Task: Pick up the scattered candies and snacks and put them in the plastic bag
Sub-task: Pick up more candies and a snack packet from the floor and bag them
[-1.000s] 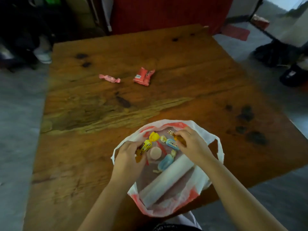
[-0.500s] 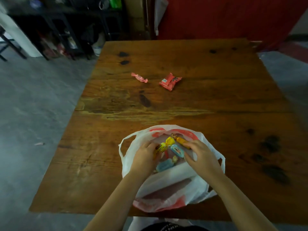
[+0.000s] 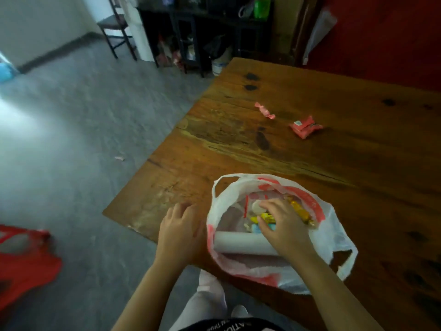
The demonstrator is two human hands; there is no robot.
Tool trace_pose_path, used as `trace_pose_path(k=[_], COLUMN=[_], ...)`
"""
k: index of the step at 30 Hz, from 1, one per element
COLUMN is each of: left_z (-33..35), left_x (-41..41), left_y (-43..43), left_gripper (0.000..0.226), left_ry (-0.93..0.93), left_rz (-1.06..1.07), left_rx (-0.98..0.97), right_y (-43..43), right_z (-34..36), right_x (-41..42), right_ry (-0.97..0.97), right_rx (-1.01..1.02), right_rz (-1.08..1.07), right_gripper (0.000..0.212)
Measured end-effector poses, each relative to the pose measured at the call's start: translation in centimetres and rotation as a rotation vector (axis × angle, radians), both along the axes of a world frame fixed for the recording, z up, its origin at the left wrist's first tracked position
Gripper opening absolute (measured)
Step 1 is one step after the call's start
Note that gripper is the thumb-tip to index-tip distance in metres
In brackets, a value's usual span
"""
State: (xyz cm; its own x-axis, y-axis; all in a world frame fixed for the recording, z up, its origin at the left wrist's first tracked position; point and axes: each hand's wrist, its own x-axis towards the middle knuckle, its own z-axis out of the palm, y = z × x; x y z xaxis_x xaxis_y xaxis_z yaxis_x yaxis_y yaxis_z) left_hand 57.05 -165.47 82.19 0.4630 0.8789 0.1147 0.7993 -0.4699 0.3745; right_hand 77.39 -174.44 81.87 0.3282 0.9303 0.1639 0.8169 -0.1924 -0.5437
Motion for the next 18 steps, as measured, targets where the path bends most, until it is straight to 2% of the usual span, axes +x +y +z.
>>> trace_pose_path(k=[11, 18], left_z=[-1.3, -2.0], left_x=[-16.2, -29.5], left_y=[0.0, 3.5], left_gripper=[0.042, 0.042], left_ry=[-0.088, -0.087], left_rz=[0.474, 0.649], left_rx=[0.025, -0.041], right_y=[9.5, 17.4], right_z=[-0.4, -1.0], right_x=[-13.8, -27.8], right_ry=[-0.051, -0.090], right_rx=[-0.029, -0.069], right_rz=[0.488, 0.678], right_gripper=[0.027, 0.025])
